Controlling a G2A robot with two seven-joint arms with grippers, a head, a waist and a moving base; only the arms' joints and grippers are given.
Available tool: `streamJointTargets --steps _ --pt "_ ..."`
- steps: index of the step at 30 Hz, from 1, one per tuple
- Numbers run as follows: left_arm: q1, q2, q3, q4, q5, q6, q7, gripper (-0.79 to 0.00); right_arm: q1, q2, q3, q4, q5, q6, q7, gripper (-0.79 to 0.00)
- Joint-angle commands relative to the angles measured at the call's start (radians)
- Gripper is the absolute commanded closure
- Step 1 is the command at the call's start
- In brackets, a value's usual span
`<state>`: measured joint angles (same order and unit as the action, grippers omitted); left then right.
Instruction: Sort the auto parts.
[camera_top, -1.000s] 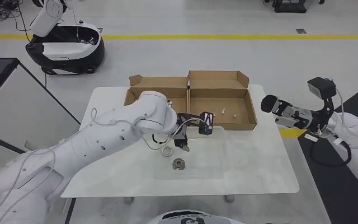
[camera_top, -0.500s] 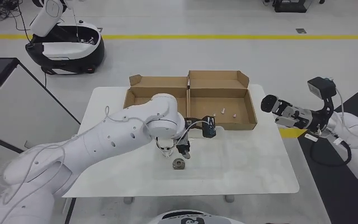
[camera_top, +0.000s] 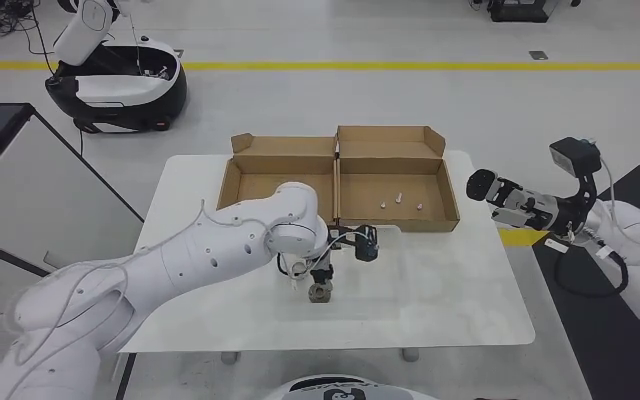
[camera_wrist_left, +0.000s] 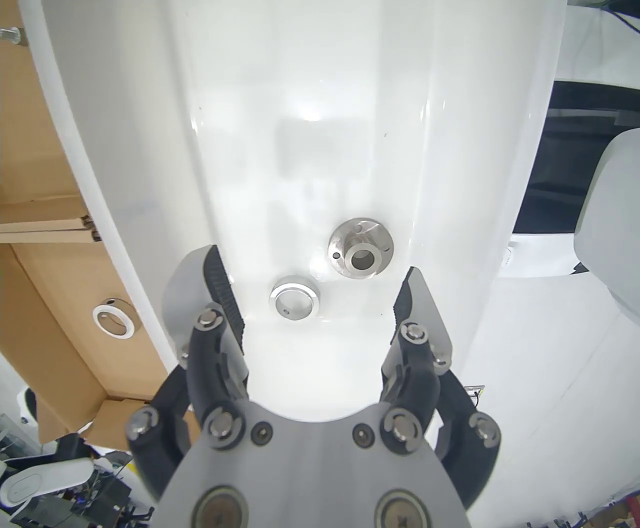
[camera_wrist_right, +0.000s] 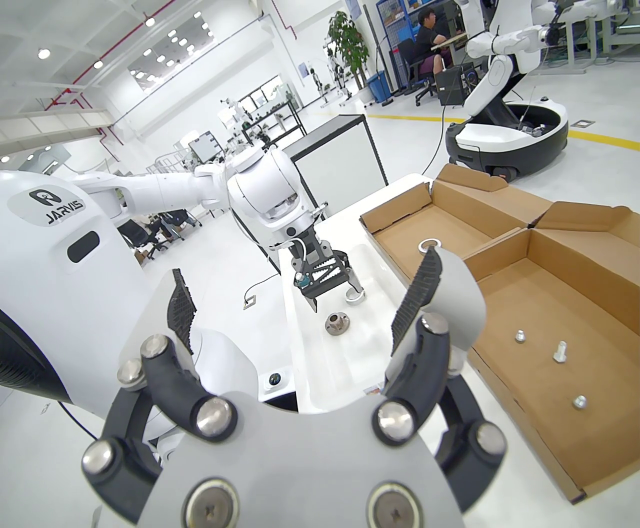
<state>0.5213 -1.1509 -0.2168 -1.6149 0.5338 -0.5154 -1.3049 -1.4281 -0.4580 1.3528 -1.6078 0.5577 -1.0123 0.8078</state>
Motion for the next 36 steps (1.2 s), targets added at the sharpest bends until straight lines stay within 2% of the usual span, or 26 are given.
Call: streamJointTargets --steps 1,11,16,24,26,29,36 --pt "-0.002 0.004 0.015 0.003 0.002 -0.004 0.004 -0.671 0.000 0.000 0.000 0.000 0.000 0.000 0.000 -0.785" --pt "0.008 0.011 0.047 0.009 0.024 -0.004 0.005 -0.582 0.000 0.000 0.000 0.000 0.000 0.000 0.000 -0.785" --pt "0.031 0.006 0.047 0.018 0.026 -0.001 0.001 -0.591 0.000 0.000 0.000 0.000 0.000 0.000 0.000 -0.785" --pt "0.054 -0.002 0.047 0.023 0.028 -0.001 0.001 -0.502 0.000 0.000 0.000 0.000 0.000 0.000 0.000 -0.785" --pt "0.060 -0.007 0.047 0.027 0.032 0.000 0.000 -0.443 0.000 0.000 0.000 0.000 0.000 0.000 0.000 -0.785" --pt "0.068 -0.014 0.047 0.040 0.037 0.005 -0.005 -0.406 0.000 0.000 0.000 0.000 0.000 0.000 0.000 -0.785" --pt "0.083 -0.027 0.047 0.059 0.040 0.009 -0.009 -0.413 0.000 0.000 0.000 0.000 0.000 0.000 0.000 -0.785"
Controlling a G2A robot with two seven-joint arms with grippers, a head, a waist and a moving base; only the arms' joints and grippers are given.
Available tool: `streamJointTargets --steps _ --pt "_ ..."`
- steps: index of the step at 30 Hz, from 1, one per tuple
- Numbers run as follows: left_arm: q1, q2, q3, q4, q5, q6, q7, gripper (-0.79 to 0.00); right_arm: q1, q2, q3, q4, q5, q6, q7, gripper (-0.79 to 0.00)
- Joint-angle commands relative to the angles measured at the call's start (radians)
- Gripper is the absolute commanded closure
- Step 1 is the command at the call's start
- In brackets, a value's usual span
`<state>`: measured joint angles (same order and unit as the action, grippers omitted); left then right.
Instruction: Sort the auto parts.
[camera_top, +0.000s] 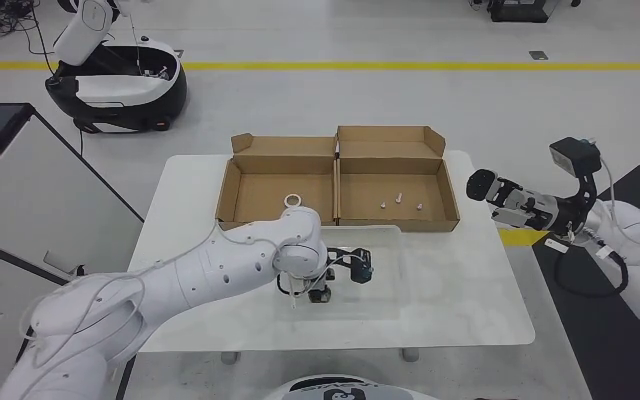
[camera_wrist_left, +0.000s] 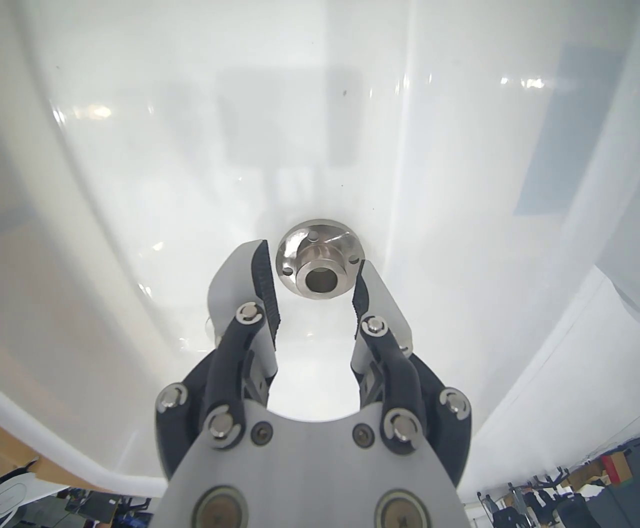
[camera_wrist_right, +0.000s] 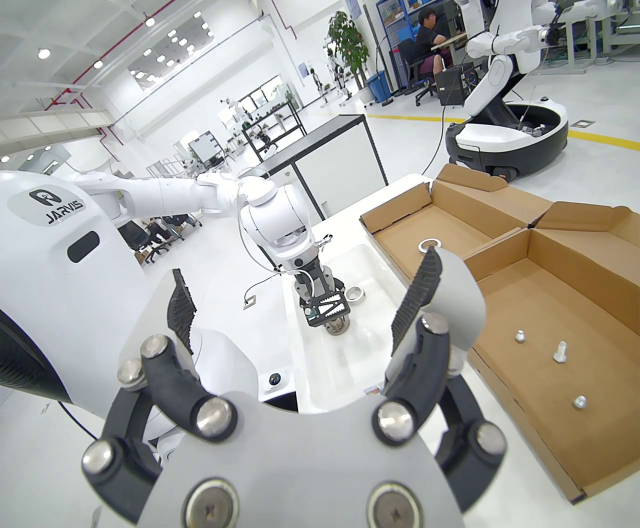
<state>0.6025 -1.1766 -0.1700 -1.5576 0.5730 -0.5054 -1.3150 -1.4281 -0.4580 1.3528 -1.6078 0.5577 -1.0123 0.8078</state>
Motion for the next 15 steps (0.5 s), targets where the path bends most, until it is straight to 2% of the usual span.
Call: streamJointTargets --steps 1,15 --pt "0.003 -0.002 0.000 0.003 0.003 0.000 0.000 -0.413 0.000 0.000 0.000 0.000 0.000 0.000 0.000 -0.785" --pt "-0.001 -0.024 0.000 0.040 0.063 0.012 -0.012 -0.379 0.000 0.000 0.000 0.000 0.000 0.000 0.000 -0.785"
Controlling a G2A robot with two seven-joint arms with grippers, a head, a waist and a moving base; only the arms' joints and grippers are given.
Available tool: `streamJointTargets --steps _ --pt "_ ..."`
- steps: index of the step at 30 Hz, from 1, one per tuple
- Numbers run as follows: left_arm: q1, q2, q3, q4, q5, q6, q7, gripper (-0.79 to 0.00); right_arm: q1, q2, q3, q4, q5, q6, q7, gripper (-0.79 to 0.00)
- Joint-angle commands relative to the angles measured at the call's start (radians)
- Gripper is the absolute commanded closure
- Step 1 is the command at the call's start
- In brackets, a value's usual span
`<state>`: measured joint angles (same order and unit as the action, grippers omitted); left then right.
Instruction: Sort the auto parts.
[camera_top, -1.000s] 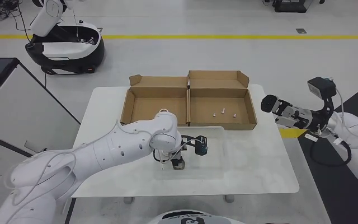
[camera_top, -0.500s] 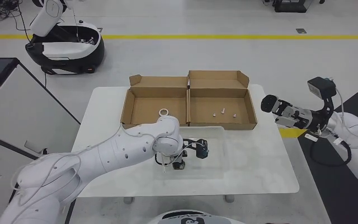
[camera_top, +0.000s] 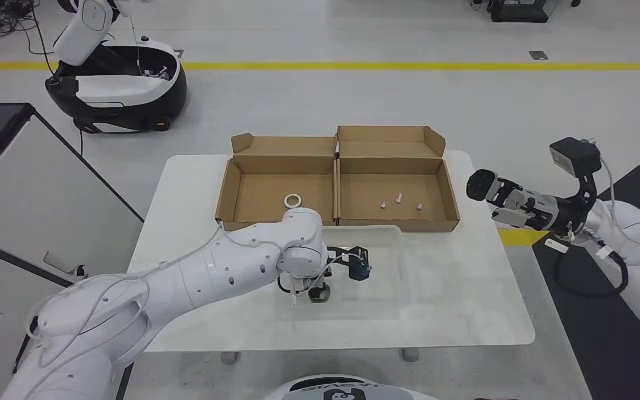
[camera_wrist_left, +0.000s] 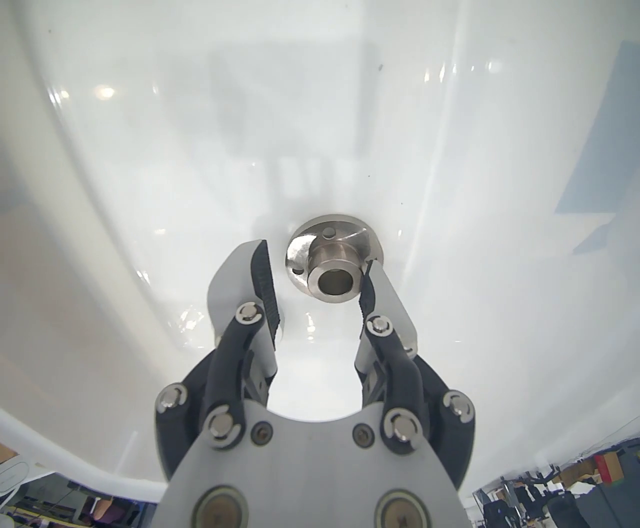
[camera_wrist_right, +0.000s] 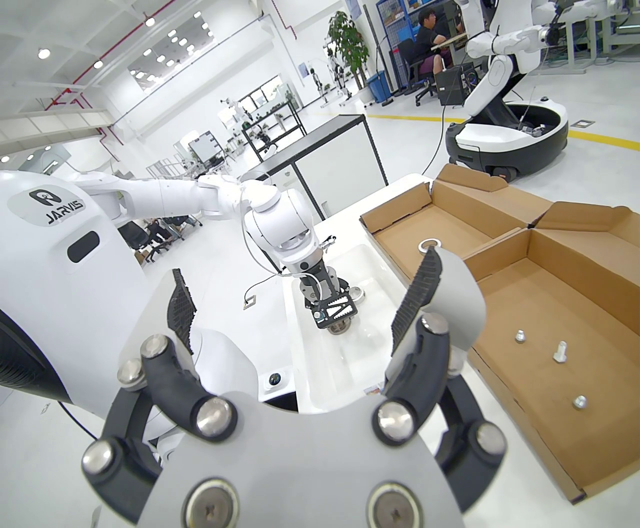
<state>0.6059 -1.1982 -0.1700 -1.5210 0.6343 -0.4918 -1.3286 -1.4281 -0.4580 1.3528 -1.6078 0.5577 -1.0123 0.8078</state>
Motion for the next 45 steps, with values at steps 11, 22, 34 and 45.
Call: streamJointTargets --steps 11,22,34,45 --pt "-0.022 -0.029 0.000 0.031 -0.002 0.006 -0.006 -0.360 0.000 0.000 0.000 0.000 0.000 0.000 0.000 -0.785" --pt "-0.007 -0.019 0.000 0.008 -0.001 0.021 -0.021 -0.357 0.000 0.000 0.000 0.000 0.000 0.000 0.000 -0.785" --pt "-0.002 -0.010 0.000 0.011 0.006 0.017 -0.017 -0.357 0.000 0.000 0.000 0.000 0.000 0.000 0.000 -0.785" --pt "0.004 -0.020 0.000 0.037 0.019 0.011 -0.011 -0.348 0.000 0.000 0.000 0.000 0.000 0.000 0.000 -0.785"
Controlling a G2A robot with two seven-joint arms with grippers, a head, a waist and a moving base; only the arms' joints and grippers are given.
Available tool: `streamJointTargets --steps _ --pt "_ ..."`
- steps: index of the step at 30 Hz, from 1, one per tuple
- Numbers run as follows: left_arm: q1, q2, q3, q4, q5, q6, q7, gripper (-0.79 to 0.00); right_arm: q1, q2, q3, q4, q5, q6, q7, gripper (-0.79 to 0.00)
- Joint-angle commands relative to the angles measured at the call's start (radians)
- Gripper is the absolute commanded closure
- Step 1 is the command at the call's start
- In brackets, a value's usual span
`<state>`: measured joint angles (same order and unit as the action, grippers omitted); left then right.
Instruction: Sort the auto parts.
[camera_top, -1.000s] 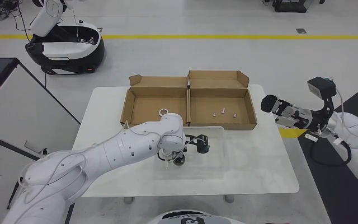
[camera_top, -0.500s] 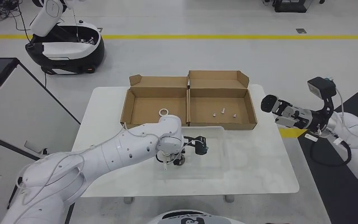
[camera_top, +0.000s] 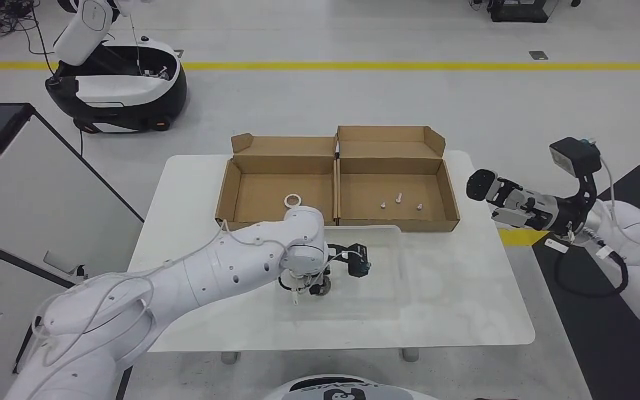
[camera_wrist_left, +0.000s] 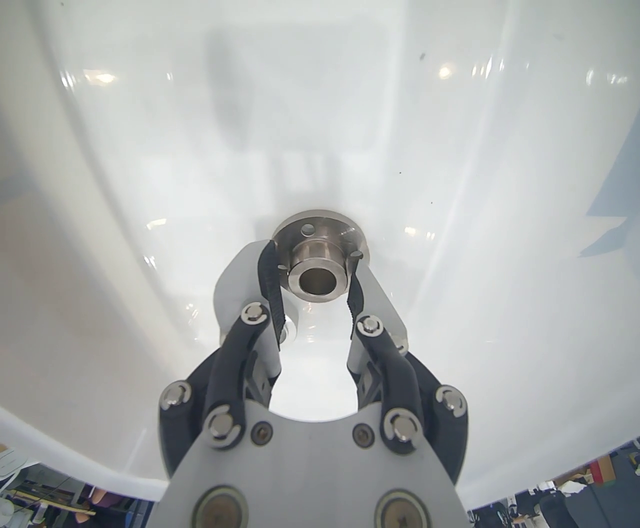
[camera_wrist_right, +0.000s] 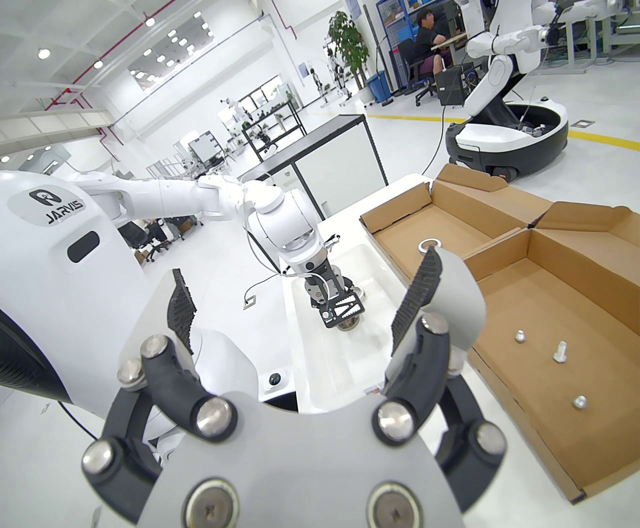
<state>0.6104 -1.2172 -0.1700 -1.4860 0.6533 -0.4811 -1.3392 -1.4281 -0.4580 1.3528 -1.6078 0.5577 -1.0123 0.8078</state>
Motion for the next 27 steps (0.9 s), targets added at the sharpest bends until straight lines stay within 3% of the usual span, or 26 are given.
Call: streamJointTargets --steps 1,13,27 --pt "-0.001 -0.001 0.000 0.005 0.000 0.000 0.000 -0.348 0.000 0.000 0.000 0.000 0.000 0.000 0.000 -0.785" --pt "-0.001 0.009 0.000 -0.009 -0.003 0.010 -0.010 -0.339 0.000 0.000 0.000 0.000 0.000 0.000 0.000 -0.785" --pt "0.005 0.002 0.000 0.000 0.021 0.009 -0.009 -0.259 0.000 0.000 0.000 0.000 0.000 0.000 0.000 -0.785"
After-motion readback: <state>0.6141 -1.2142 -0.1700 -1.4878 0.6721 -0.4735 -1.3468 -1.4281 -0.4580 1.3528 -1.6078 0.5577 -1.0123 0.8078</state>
